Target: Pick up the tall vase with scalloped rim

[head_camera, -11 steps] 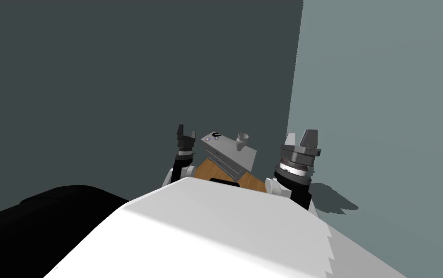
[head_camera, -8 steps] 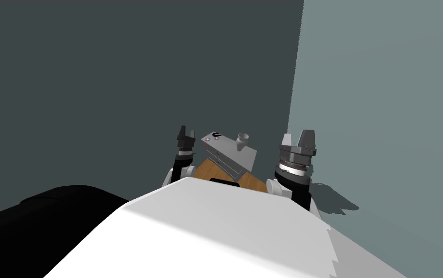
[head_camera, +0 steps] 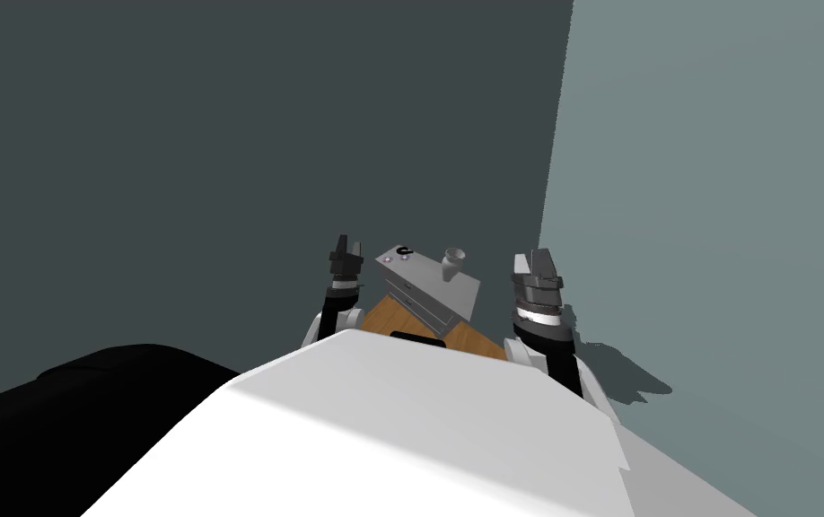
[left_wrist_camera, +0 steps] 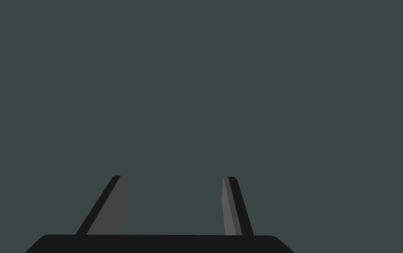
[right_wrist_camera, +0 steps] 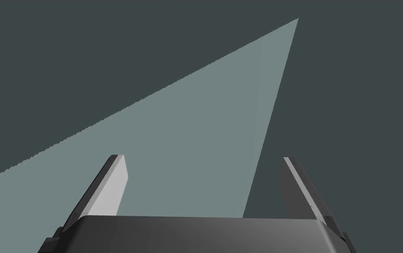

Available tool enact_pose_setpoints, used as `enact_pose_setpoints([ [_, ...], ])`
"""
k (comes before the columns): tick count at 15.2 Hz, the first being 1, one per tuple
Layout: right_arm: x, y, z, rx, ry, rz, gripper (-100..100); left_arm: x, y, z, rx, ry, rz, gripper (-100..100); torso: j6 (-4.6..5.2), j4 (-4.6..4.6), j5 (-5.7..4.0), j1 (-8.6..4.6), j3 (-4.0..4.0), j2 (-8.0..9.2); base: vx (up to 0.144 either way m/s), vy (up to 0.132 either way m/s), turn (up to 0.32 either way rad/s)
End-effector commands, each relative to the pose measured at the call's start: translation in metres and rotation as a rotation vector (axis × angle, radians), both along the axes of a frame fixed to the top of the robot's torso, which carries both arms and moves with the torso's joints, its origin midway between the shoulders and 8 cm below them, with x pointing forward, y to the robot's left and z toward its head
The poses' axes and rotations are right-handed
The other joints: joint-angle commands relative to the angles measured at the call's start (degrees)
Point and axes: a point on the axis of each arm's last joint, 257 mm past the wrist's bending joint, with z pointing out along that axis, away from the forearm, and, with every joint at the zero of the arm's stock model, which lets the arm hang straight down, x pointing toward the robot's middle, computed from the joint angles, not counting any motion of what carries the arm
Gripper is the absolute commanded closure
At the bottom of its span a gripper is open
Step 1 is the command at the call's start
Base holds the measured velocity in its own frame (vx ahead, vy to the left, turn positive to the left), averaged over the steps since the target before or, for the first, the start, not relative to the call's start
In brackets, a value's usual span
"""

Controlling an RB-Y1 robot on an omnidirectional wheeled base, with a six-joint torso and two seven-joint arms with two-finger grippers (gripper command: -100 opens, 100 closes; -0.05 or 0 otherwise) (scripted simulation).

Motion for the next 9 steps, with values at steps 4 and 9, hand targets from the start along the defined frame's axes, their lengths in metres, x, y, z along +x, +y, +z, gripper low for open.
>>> enact_pose_setpoints([
  [4, 0.011, 0.002, -0.023, -0.101, 0.065, 0.023, -100, 0.0, 0.0, 0.0, 0.0, 0.0, 0.0, 0, 0.0, 0.0, 0.0, -0.02, 0.0, 0.0, 0.01, 0.027, 0.017],
  [9, 0.022, -0.001, -0.051, -0.213, 0.143, 0.038, -100, 0.0, 0.0, 0.0, 0.0, 0.0, 0.0, 0, 0.0, -0.01, 0.01, 0.04, -0.01, -0.02, 0.015, 0.039, 0.028],
])
